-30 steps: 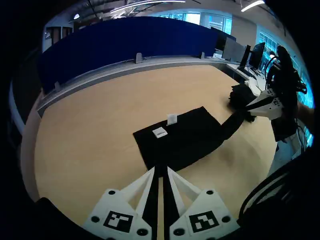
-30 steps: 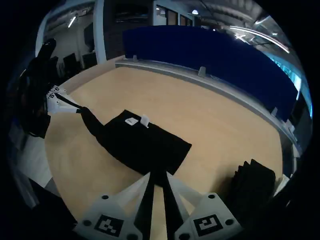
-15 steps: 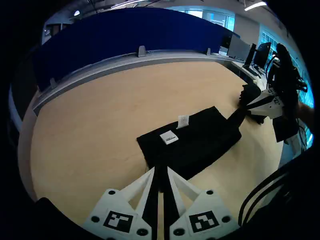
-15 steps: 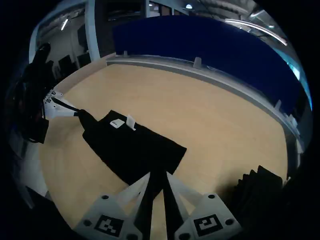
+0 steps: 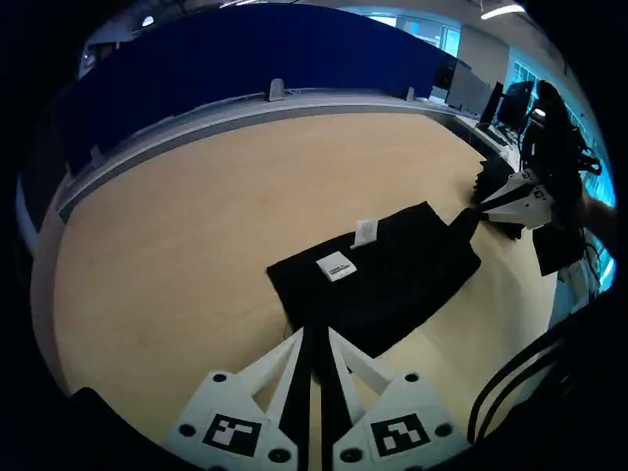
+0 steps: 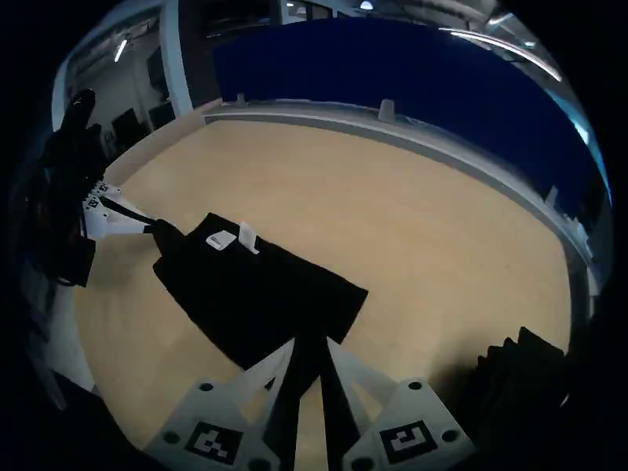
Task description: Fold towel
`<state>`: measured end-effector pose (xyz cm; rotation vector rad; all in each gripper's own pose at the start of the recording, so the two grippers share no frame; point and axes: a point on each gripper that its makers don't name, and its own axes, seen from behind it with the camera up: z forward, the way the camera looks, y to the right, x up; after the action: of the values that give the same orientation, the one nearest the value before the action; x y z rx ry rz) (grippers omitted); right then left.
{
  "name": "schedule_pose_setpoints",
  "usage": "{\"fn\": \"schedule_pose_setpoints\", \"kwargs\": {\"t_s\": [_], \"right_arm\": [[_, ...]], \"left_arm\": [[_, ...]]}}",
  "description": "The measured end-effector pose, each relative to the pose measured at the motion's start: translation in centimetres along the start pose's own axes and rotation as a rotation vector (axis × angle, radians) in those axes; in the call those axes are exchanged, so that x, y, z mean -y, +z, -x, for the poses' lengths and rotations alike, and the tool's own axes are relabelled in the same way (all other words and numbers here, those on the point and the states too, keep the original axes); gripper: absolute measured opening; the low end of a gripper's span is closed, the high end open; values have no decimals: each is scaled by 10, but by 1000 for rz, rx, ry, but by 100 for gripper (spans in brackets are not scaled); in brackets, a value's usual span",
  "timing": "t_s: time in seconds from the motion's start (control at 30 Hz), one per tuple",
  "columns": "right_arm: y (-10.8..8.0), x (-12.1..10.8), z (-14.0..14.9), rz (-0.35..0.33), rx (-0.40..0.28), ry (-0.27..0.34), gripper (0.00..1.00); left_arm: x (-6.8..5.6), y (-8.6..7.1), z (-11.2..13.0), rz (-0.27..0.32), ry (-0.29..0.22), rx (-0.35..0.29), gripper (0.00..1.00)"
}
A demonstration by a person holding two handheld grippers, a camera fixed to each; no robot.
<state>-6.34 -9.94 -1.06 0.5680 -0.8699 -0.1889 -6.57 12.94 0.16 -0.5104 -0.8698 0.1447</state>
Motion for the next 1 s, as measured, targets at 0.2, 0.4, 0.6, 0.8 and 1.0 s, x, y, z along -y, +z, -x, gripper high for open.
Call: {"fn": "schedule_pose_setpoints", "kwargs": {"t_s": [0.2,0.4,0.6,0.8,1.0], "right_arm": [[15,-8,4,10,21,13,14],[28,-15,7,23,28,55,14],[37,-19,10,39,38,76,16],[44,-21,13,59,48,71,21],[47,-27,12,88,46,64,34]], "left_arm": [[5,15,-1,3,-10,7,7],[12,27,-1,-2,-42,7,7],[16,36,2,-10,-58,16,7],[20,42,4,-25,-57,26,8],[27,46,2,-54,-65,30,17]]}}
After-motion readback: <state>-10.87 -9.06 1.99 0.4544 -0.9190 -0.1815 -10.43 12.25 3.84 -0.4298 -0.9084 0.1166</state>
